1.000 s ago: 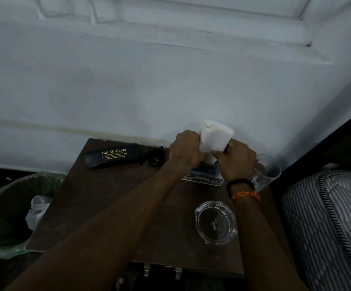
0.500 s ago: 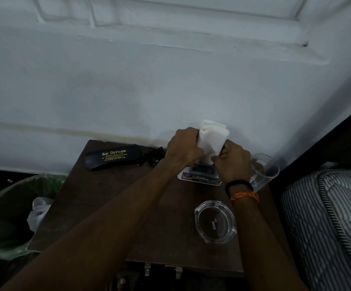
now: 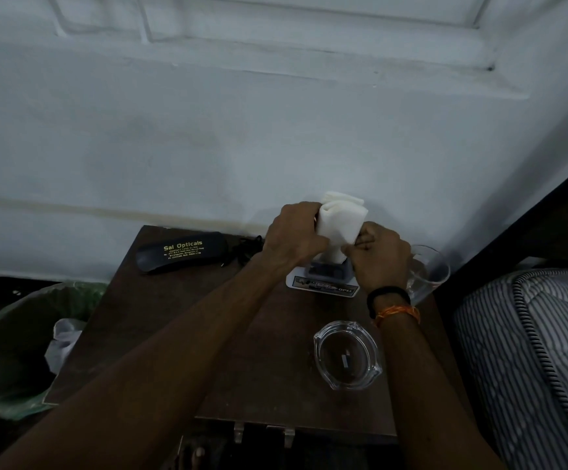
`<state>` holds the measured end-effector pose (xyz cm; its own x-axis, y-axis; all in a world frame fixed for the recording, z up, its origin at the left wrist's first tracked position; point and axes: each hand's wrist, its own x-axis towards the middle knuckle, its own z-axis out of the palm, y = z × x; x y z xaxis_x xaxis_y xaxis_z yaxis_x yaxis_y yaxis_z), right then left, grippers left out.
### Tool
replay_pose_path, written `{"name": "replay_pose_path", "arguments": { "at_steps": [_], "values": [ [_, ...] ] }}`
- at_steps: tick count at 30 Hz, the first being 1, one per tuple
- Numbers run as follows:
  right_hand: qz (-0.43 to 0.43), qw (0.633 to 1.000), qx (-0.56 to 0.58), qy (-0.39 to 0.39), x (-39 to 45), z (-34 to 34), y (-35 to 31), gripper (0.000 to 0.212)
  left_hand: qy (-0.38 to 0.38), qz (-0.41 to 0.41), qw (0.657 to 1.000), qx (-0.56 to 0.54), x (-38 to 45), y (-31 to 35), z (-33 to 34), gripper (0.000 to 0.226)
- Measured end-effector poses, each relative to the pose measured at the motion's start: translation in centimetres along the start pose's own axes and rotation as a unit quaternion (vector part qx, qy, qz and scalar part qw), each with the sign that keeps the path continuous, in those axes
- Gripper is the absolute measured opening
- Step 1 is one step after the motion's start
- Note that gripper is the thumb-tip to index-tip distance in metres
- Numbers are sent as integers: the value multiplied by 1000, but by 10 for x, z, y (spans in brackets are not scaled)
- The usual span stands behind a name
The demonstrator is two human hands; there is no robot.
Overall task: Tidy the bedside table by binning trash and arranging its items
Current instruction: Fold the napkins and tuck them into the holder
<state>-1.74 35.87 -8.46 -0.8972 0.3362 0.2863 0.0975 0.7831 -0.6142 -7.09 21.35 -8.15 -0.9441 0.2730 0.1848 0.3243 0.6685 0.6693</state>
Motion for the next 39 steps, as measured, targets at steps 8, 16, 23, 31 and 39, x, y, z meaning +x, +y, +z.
{"name": "replay_pose_path", "arguments": {
  "at_steps": [8, 16, 23, 31, 39],
  "values": [
    [7, 996, -91, -23, -2, 14, 6, 30, 8, -12, 1000, 18, 0, 4, 0, 44],
    [25, 989, -147, 16, -12, 22, -2, 38, 2, -17, 1000, 9, 1, 5, -1, 42],
    [47, 998, -37, 26, -6, 21, -1, 28, -8, -29, 1000, 4, 0, 3, -1, 41],
    [5, 999, 9, 50, 1, 9, 3, 15, 0, -21, 1000, 17, 0, 1, 3, 42],
    [24, 999, -24, 19, 0, 14, 8, 17, -2, 2, 1000, 24, -6, 2, 6, 45]
  ]
}}
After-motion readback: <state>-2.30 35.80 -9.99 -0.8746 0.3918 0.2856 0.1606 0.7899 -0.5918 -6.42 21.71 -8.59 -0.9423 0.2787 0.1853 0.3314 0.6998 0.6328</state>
